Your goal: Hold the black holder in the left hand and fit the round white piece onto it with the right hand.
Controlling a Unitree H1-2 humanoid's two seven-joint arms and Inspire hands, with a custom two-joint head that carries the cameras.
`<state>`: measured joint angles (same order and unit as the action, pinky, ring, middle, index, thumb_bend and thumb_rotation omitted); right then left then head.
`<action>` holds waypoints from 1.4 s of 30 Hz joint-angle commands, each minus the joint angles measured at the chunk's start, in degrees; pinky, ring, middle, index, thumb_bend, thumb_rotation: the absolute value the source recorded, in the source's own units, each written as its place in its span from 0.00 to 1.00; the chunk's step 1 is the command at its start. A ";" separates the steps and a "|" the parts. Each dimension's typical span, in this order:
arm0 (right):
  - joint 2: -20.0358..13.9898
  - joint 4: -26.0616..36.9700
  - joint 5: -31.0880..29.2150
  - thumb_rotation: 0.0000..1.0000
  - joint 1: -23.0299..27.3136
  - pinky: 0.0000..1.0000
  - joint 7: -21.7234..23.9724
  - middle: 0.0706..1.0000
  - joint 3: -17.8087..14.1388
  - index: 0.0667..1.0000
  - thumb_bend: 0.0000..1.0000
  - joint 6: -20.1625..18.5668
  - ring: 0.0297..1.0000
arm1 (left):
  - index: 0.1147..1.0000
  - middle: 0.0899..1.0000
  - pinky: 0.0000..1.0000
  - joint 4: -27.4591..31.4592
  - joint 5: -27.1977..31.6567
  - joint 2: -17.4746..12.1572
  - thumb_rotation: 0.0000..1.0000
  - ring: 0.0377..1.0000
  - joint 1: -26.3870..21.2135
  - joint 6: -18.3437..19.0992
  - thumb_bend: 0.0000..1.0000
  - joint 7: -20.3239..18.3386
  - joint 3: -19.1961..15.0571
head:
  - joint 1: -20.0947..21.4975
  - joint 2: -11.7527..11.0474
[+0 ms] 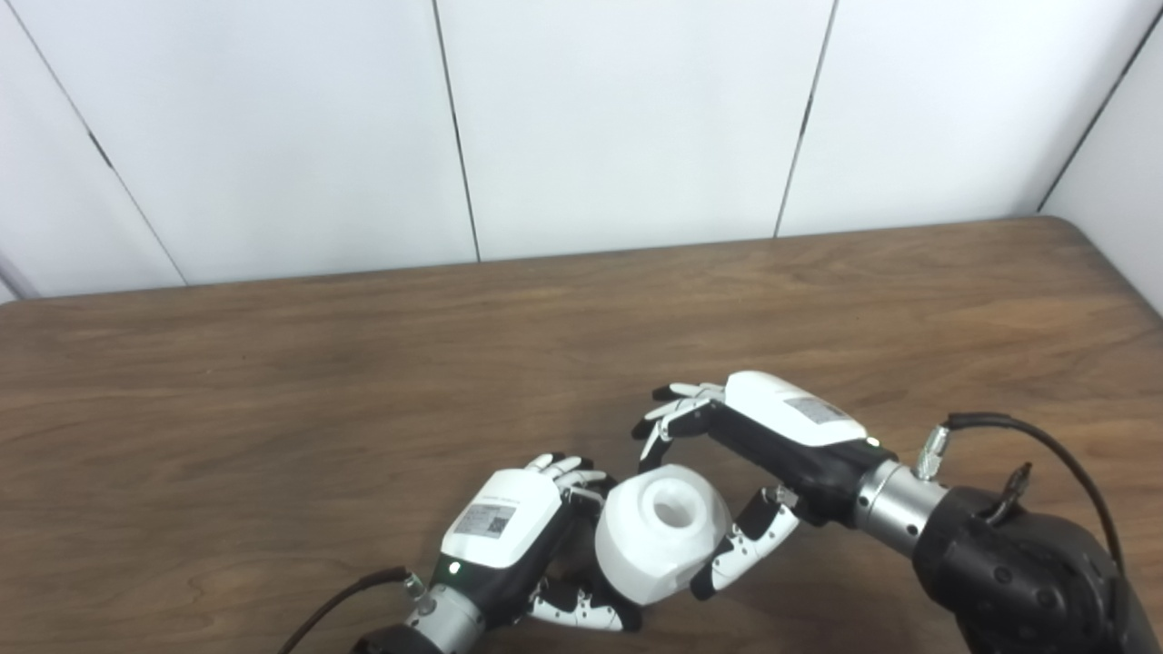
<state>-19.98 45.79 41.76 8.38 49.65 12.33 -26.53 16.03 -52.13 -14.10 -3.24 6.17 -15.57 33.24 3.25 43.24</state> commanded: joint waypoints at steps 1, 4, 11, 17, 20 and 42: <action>0.02 0.29 0.64 0.14 0.63 0.95 -2.00 0.79 0.26 0.45 0.52 1.44 0.94 | 0.42 0.80 0.95 -2.20 -1.22 -0.03 0.05 0.91 1.52 0.49 0.52 -5.02 2.53 | 0.02 0.06; 0.12 -0.83 1.13 0.14 0.02 0.95 -3.12 0.79 0.93 0.45 0.52 2.32 0.94 | 0.42 0.80 0.95 -2.00 -1.26 0.05 0.05 0.91 1.64 0.58 0.52 -5.15 2.54 | -0.14 0.12; 0.62 -2.72 1.07 0.14 -0.74 0.97 -5.43 0.80 1.75 0.45 0.52 3.24 0.95 | 0.42 0.80 0.96 -1.74 -1.73 0.21 0.05 0.91 1.62 0.64 0.52 -5.59 2.65 | -0.35 0.28; 0.78 -3.31 0.82 0.14 -1.19 0.97 -6.15 0.80 2.60 0.45 0.52 3.24 0.96 | 0.42 0.80 0.96 -1.32 -1.96 0.32 0.05 0.91 1.62 0.91 0.52 -6.20 2.71 | -0.58 0.57; 0.90 -3.48 0.53 0.14 -1.24 0.96 -6.35 0.80 2.90 0.45 0.52 3.28 0.96 | 0.42 0.81 0.96 -1.20 -2.19 0.40 0.05 0.91 1.50 1.15 0.52 -6.52 2.85 | -0.78 0.68; -0.19 -2.07 3.03 0.14 -0.71 0.98 -4.22 0.81 6.90 0.45 0.53 3.63 0.97 | 0.42 0.81 0.95 -0.78 -2.93 1.61 0.05 0.91 1.12 2.12 0.52 -7.48 3.16 | -1.71 2.08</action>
<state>-19.31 42.74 44.54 6.75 44.23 18.75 -24.18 17.40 -54.39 -12.71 -3.26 8.31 -18.13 33.72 1.49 45.26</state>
